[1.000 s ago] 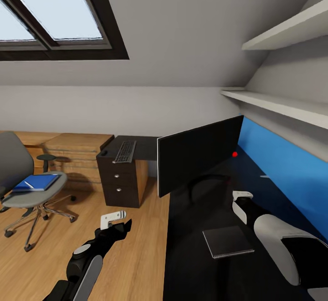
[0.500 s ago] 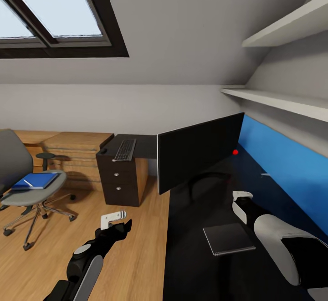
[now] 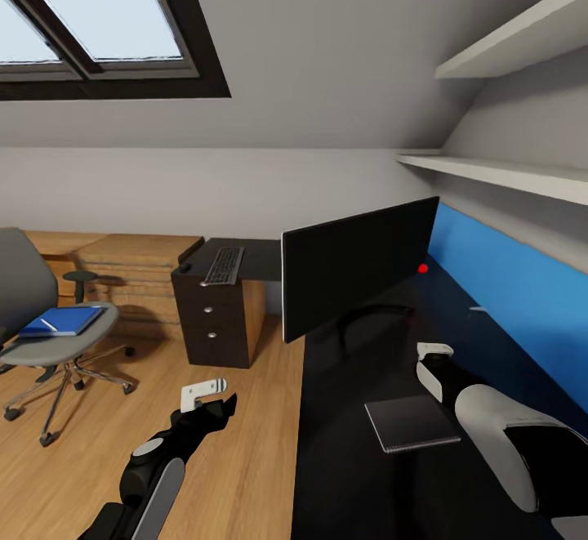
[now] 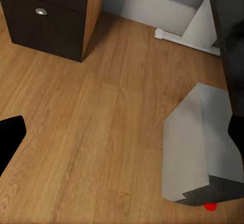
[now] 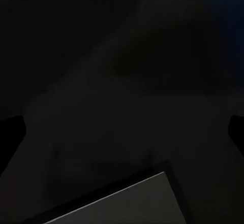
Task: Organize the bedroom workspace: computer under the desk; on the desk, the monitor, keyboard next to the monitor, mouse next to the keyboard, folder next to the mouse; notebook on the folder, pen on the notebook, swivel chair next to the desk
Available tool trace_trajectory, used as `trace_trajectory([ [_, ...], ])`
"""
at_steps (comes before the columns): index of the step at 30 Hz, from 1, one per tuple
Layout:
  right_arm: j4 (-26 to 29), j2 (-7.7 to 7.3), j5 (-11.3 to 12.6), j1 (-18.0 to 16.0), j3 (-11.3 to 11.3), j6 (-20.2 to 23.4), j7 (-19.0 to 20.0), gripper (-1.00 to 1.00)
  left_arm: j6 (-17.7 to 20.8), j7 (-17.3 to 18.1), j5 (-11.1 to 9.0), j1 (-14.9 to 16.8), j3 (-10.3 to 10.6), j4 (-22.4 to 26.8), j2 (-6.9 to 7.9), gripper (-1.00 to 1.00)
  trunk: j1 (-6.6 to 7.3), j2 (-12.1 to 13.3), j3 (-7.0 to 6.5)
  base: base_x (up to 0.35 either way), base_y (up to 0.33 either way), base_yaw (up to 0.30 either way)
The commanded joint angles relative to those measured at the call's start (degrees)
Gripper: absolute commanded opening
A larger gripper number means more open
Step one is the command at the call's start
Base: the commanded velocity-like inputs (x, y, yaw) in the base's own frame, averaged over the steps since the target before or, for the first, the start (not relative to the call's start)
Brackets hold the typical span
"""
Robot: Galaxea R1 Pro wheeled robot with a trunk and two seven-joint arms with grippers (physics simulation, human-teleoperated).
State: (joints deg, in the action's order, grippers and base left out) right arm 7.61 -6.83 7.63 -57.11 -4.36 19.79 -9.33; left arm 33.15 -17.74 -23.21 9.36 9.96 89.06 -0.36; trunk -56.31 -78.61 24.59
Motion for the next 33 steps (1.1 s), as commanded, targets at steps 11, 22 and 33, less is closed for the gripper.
trace_trajectory([
  [11, 0.0, 0.05, 0.6, 0.0, -0.5, 0.3, -0.2, 1.00, 0.2, -0.5, -0.6, 0.0, 0.1, 0.0, 0.00, 1.00, -2.42, -4.5, 2.05, 0.000, 0.000, 0.000],
  [22, 0.0, 0.07, 0.6, 0.0, -0.5, 0.3, -0.2, 1.00, 0.2, -0.5, -0.6, 0.0, 0.1, -0.4, 0.00, 1.00, -4.40, -8.1, 3.66, 0.000, 0.000, 0.000],
  [33, -0.1, 0.14, 0.6, 0.0, -0.5, 0.2, -0.2, 1.00, 0.2, -0.5, -0.5, 0.0, 0.1, -0.7, 0.00, 1.00, -4.84, -8.9, 4.02, 0.000, 0.000, 0.000],
])
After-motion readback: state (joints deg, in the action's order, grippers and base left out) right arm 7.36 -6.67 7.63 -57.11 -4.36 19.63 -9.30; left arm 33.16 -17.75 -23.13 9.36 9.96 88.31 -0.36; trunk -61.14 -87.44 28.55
